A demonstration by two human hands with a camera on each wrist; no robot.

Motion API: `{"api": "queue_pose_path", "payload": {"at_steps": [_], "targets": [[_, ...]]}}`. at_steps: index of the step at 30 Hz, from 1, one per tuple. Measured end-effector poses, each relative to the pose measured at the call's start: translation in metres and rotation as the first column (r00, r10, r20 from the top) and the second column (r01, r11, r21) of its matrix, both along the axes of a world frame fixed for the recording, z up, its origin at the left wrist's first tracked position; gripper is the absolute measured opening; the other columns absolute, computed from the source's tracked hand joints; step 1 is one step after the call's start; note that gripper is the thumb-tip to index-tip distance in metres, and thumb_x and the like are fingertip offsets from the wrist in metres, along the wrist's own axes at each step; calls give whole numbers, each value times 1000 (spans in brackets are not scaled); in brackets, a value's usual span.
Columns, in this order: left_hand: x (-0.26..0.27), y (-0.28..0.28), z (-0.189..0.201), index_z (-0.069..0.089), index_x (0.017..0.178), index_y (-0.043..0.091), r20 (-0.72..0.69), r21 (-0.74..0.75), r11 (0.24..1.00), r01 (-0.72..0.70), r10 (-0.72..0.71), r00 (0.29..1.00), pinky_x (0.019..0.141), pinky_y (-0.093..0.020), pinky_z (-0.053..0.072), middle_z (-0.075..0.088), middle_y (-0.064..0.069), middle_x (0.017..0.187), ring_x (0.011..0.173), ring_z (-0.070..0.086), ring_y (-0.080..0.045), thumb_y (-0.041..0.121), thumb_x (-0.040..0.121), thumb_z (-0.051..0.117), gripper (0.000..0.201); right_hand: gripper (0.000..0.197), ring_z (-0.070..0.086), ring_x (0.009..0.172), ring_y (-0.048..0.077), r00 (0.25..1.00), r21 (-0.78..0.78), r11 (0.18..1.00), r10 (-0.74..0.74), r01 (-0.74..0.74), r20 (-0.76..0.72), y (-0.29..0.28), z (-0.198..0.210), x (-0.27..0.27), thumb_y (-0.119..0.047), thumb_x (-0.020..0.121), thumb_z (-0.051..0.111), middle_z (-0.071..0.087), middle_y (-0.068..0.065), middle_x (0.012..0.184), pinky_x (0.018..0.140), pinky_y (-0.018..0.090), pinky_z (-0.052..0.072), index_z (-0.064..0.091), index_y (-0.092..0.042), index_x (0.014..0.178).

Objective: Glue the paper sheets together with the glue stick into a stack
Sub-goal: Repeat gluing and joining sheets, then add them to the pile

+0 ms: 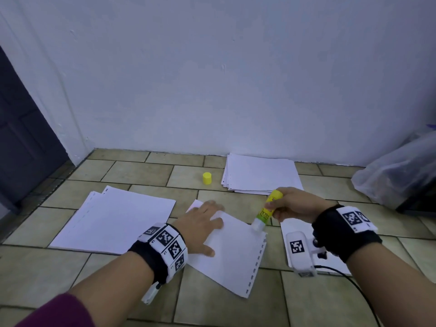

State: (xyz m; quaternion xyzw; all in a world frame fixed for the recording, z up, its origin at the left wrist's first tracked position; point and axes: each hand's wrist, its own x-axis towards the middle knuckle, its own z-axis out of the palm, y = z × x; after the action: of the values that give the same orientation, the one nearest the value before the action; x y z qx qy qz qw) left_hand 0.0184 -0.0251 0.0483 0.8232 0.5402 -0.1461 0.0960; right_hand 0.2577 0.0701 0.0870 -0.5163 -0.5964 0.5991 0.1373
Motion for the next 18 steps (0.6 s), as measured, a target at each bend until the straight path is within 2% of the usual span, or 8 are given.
{"api": "queue_pose_path", "payload": {"at_steps": [1,3,6,9,12,14,18], "targets": [[0,0,-1,32,144,29,28,-51,999,5,-4,1000,110,-41,29,4,3,158,144,8,-19,45,90,58,63,15,54,53,18,998,30,998,-58,59,-20,2,-1,-2,2,86,64,60,12,71,51,25,48,50,-3,88],[1,0,-1,22,149,37,2,-95,995,-9,10,1000,103,-41,37,9,4,158,141,19,-19,41,96,50,60,19,54,55,19,990,106,984,-138,140,-21,5,-4,-6,1,86,65,58,14,77,52,26,49,48,-5,91],[2,1,0,19,150,38,-42,-81,996,-49,46,998,99,-37,38,20,0,152,133,32,-22,44,97,47,60,24,53,56,20,979,187,961,-204,205,-21,7,-10,-16,0,85,66,56,13,80,51,26,48,44,-6,94],[1,1,0,23,150,35,-26,-74,996,-57,56,998,101,-37,36,24,-1,149,133,30,-22,44,95,51,63,27,54,59,21,970,291,930,-243,223,32,9,-16,-27,-5,85,67,56,10,83,57,29,48,44,-6,99],[2,1,-1,22,151,27,-3,-98,995,-13,13,1000,107,-38,34,17,1,155,137,22,-20,39,96,51,64,29,56,72,25,965,435,895,-195,100,178,12,-22,-41,-12,85,66,57,12,93,62,32,49,44,-9,103],[4,1,-2,22,152,21,8,-109,994,4,-3,1000,108,-37,32,18,0,155,137,23,-22,34,97,51,63,30,53,78,24,956,499,867,-130,-19,263,10,-26,-51,-14,86,65,55,12,96,61,27,46,44,-9,108],[4,2,-4,22,152,19,20,-110,994,0,2,1000,111,-35,29,19,-1,155,136,24,-23,33,97,52,64,33,49,72,20,939,555,811,-22,-184,343,3,-27,-60,-14,89,62,53,10,93,53,20,36,42,-9,115]]}}
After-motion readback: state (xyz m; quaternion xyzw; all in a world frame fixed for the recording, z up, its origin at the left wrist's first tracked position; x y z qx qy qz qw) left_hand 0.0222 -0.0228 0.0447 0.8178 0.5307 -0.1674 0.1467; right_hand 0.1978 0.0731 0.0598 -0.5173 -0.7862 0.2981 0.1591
